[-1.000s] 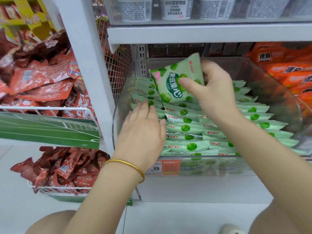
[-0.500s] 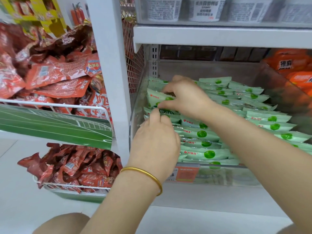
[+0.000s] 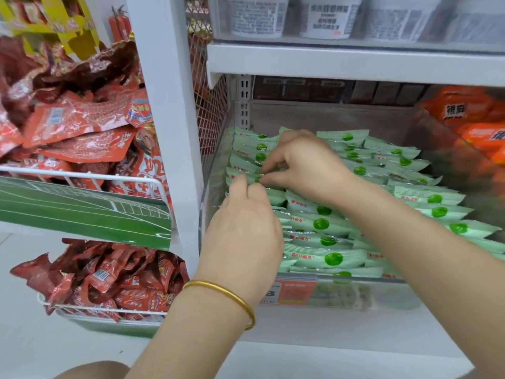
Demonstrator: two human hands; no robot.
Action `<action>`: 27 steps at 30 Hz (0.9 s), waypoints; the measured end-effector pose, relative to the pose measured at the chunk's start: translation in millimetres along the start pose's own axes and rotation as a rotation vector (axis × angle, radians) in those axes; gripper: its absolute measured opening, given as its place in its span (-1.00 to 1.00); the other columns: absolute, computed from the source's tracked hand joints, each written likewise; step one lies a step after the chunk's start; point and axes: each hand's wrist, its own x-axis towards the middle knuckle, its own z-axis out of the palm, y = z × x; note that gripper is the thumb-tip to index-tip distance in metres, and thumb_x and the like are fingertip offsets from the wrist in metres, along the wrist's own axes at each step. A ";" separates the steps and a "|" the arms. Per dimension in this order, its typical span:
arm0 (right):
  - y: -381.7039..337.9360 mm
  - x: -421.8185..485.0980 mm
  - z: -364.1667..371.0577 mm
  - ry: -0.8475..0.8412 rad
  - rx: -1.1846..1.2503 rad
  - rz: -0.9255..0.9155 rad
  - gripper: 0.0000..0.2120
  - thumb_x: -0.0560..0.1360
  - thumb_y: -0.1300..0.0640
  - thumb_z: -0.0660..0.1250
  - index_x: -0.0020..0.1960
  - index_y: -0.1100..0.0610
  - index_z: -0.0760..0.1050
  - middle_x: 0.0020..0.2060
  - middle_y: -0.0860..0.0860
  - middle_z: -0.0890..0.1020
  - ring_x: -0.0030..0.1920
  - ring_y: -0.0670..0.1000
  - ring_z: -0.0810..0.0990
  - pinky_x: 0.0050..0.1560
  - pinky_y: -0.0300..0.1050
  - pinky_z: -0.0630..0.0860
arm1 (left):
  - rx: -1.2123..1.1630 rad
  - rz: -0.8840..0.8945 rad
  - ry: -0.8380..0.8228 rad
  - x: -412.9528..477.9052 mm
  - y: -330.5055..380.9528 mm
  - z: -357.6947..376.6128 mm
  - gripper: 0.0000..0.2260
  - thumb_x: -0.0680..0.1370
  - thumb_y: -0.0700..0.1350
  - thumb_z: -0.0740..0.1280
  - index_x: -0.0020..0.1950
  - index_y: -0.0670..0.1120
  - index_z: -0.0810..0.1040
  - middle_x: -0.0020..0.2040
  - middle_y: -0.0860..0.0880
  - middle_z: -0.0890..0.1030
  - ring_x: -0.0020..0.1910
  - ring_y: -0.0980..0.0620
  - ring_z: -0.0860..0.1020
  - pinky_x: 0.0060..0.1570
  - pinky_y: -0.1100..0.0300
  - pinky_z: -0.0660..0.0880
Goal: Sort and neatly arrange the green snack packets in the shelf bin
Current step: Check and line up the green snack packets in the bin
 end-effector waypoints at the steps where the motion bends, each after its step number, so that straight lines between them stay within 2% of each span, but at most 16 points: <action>1: 2.8 -3.9 -2.8 0.030 0.020 0.015 -0.82 0.41 -0.06 0.43 -0.04 -0.02 0.66 -0.16 -0.04 0.45 0.09 0.07 0.43 0.05 -0.06 0.42 | -0.036 -0.010 0.045 2.3 -1.8 1.4 -0.53 0.51 -0.10 -0.19 0.27 -0.21 0.33 0.41 -0.17 0.20 0.39 -0.09 0.24 0.33 0.11 0.26; 4: 3.2 -9.3 0.4 0.055 0.015 0.034 -0.86 0.42 -0.02 0.43 -0.10 0.02 0.67 -0.19 -0.03 0.43 0.07 0.10 0.43 0.06 -0.03 0.42 | 0.065 0.100 0.168 13.7 -2.4 2.6 -0.47 0.50 -0.13 -0.15 0.44 -0.26 0.17 0.48 -0.23 0.16 0.47 -0.15 0.13 0.44 0.07 0.15; 6: -0.2 -9.2 6.2 0.022 -0.001 0.054 -0.86 0.44 0.00 0.40 -0.10 0.04 0.66 -0.17 -0.02 0.44 0.09 0.12 0.43 0.04 -0.05 0.42 | 0.117 0.095 0.093 23.9 -5.0 7.5 -0.54 0.59 -0.14 -0.04 0.48 -0.25 0.10 0.51 -0.22 0.09 0.51 -0.13 0.03 0.48 0.06 0.03; 8: -1.7 -9.3 7.8 0.009 -0.010 0.075 -0.86 0.45 0.01 0.38 -0.09 0.05 0.65 -0.14 0.00 0.47 0.11 0.12 0.42 0.04 -0.05 0.42 | 0.193 0.035 0.000 31.4 -5.8 8.7 -0.54 0.63 -0.10 0.01 0.49 -0.24 0.05 0.52 -0.21 0.06 0.51 -0.11 0.00 0.48 0.05 0.00; 13: 3.4 -16.6 0.2 0.018 -0.049 0.089 -0.86 0.45 -0.02 0.39 -0.04 -0.01 0.65 -0.14 -0.05 0.42 0.14 0.08 0.40 0.10 -0.06 0.40 | 0.217 0.035 -0.056 32.4 -4.1 7.0 -0.52 0.64 -0.03 -0.07 0.50 -0.24 0.04 0.52 -0.21 0.06 0.51 -0.10 0.00 0.48 0.07 -0.02; 16: 1.3 -14.0 1.4 0.029 -0.069 0.102 -0.86 0.45 -0.02 0.39 -0.04 0.00 0.65 -0.14 -0.06 0.41 0.14 0.09 0.40 0.10 -0.09 0.38 | 0.258 0.032 -0.043 29.5 -3.4 6.9 -0.42 0.57 0.02 -0.25 0.51 -0.25 0.05 0.52 -0.22 0.06 0.51 -0.10 0.01 0.48 0.07 -0.02; 18: 0.4 -11.8 2.0 0.034 -0.077 0.109 -0.85 0.45 -0.02 0.39 -0.04 0.01 0.64 -0.14 -0.06 0.41 0.14 0.08 0.39 0.02 -0.13 0.36 | 0.284 0.027 -0.054 28.1 -2.8 6.7 -0.42 0.56 0.02 -0.26 0.50 -0.26 0.05 0.52 -0.22 0.06 0.51 -0.11 0.01 0.48 0.06 -0.02; 23: 3.0 -16.7 1.2 -0.027 -0.098 0.039 -0.87 0.48 0.00 0.36 -0.03 -0.01 0.64 -0.14 -0.07 0.39 0.15 0.06 0.39 0.00 -0.14 0.34 | 0.312 0.046 -0.085 31.3 -3.4 5.6 -0.49 0.62 0.00 -0.17 0.48 -0.26 0.12 0.50 -0.22 0.14 0.50 -0.11 0.08 0.47 0.06 0.02; 25: 4.9 -16.8 -0.7 -0.013 0.012 0.054 -0.88 0.47 0.02 0.38 -0.05 0.01 0.65 -0.16 -0.06 0.44 0.09 0.05 0.44 0.02 -0.13 0.40 | 0.316 0.048 -0.075 31.4 -3.9 6.8 -0.50 0.63 -0.01 -0.16 0.47 -0.27 0.14 0.48 -0.22 0.17 0.49 -0.12 0.10 0.47 0.06 0.04; 27: 7.2 -12.1 -5.2 0.078 0.197 0.127 -0.89 0.46 0.06 0.39 -0.08 0.06 0.66 -0.22 -0.07 0.47 -0.01 0.02 0.49 0.03 -0.08 0.45 | 0.267 0.040 -0.045 31.1 -3.5 6.9 -0.52 0.63 -0.02 -0.14 0.47 -0.25 0.14 0.49 -0.21 0.17 0.49 -0.11 0.09 0.47 0.07 0.03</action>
